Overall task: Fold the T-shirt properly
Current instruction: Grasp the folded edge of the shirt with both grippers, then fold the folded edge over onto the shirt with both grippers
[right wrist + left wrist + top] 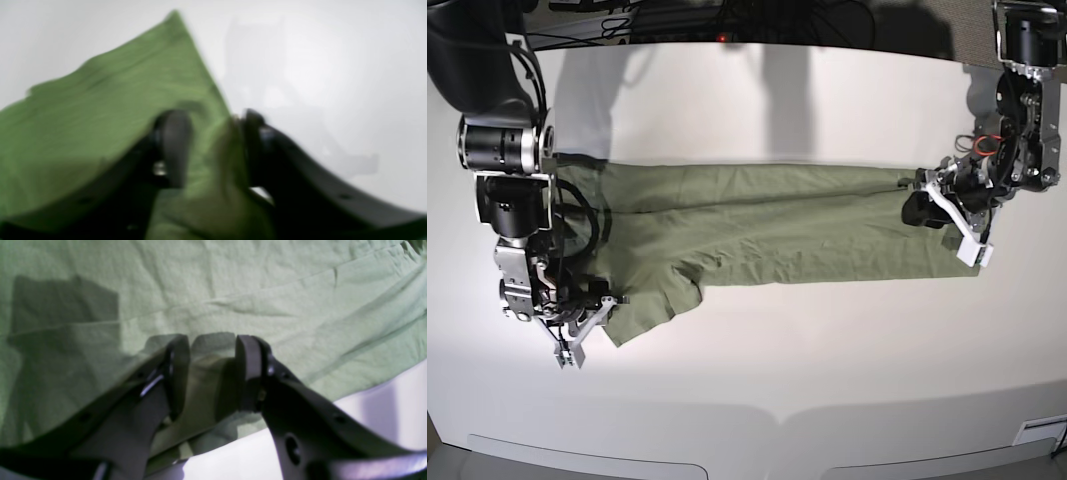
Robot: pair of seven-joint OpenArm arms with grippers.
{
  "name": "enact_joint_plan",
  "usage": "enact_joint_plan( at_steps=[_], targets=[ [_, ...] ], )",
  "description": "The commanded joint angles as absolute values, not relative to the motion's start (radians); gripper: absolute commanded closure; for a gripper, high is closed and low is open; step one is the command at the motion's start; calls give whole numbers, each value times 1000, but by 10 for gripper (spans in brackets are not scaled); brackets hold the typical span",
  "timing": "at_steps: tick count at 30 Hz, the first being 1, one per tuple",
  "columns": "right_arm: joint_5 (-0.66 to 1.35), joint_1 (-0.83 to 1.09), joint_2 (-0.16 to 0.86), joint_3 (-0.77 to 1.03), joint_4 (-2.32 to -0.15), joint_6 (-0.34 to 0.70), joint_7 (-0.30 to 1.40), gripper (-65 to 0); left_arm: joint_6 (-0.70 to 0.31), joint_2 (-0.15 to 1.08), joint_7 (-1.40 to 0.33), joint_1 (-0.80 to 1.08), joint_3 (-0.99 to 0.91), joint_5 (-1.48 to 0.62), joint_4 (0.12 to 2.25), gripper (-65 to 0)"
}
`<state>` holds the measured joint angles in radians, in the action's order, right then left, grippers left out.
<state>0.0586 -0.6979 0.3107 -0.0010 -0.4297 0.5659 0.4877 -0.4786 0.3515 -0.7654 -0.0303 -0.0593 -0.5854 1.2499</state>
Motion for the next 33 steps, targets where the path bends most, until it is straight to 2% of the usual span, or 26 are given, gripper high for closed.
enact_joint_plan(
  at_steps=[1, 3, 4, 8, 12, 26, 33],
  targets=[
    [56, -714, 313, -1, -438, 586, 529, -132, -449, 361, -844, -20, -57, -535, 1242, -236],
    [56, -715, 313, -1, -451, 587, 562, -18, -449, 361, -844, -20, -57, -535, 1242, -236],
    [56, -714, 313, -1, -463, 587, 581, 0, -449, 361, -844, -20, -58, -535, 1242, -236],
    [90, -713, 313, -1, -540, 599, 631, 0, -449, 361, -844, -20, -57, -535, 1242, -236],
    [185, -711, 313, -1, -659, 678, 730, 0, -449, 361, -844, -20, -57, -535, 1242, -236],
    [338, -693, 352, -2, -814, 698, 843, 0, -449, 361, -844, -20, -57, -535, 1242, -236],
    [459, -561, 414, -1, -1017, 698, 934, 0, -449, 361, -844, -20, -57, -535, 1242, -236]
  ],
)
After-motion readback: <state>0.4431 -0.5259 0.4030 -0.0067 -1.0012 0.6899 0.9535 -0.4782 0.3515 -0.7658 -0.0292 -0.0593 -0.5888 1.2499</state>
